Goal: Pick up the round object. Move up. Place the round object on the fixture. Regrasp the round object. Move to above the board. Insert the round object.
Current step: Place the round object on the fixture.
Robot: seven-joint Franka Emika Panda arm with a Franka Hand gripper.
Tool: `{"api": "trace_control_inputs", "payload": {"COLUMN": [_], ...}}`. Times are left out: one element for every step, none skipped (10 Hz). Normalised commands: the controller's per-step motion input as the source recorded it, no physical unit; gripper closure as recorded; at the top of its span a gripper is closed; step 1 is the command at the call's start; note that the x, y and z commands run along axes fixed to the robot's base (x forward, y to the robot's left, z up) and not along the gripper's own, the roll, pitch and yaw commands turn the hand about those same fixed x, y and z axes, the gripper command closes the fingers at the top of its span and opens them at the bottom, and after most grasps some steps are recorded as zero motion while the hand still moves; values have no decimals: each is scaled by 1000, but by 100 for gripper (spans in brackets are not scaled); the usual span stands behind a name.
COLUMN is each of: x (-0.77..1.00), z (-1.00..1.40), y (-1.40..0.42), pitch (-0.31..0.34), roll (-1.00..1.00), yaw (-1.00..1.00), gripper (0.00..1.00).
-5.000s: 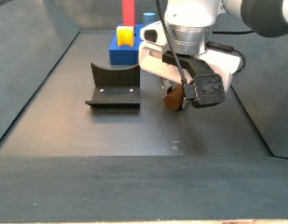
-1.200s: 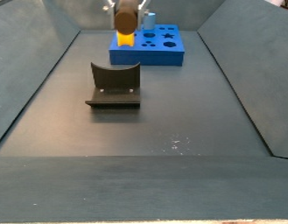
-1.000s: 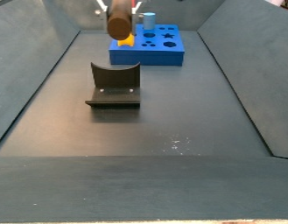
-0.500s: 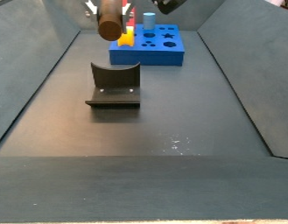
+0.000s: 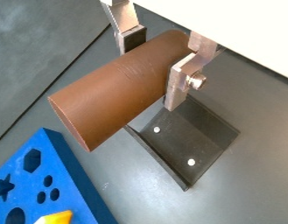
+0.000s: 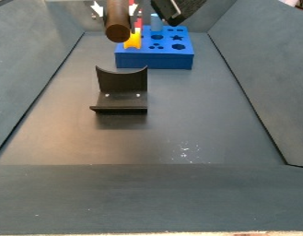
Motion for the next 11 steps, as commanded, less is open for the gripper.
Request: {"api": "trace_control_inputs", "payload": {"x": [121, 123, 134, 141, 150, 161, 174, 189, 186, 158, 130], "z": [-1000, -1000, -1000, -1000, -1000, -1000, -1000, -1000, -931, -750, -577], "y": [80, 81, 90, 90, 98, 110, 117, 127, 127, 109, 90], "pitch": [6, -2, 8, 24, 35, 49, 54, 67, 69, 77, 79], "roll": [-1000, -1000, -1000, -1000, -1000, -1000, -1000, -1000, -1000, -1000, -951], "yaw": [-155, -154, -152, -149, -149, -149, -154, -161, -172, -185, -143], "gripper": [100, 100, 100, 100, 100, 100, 100, 100, 100, 100, 100]}}
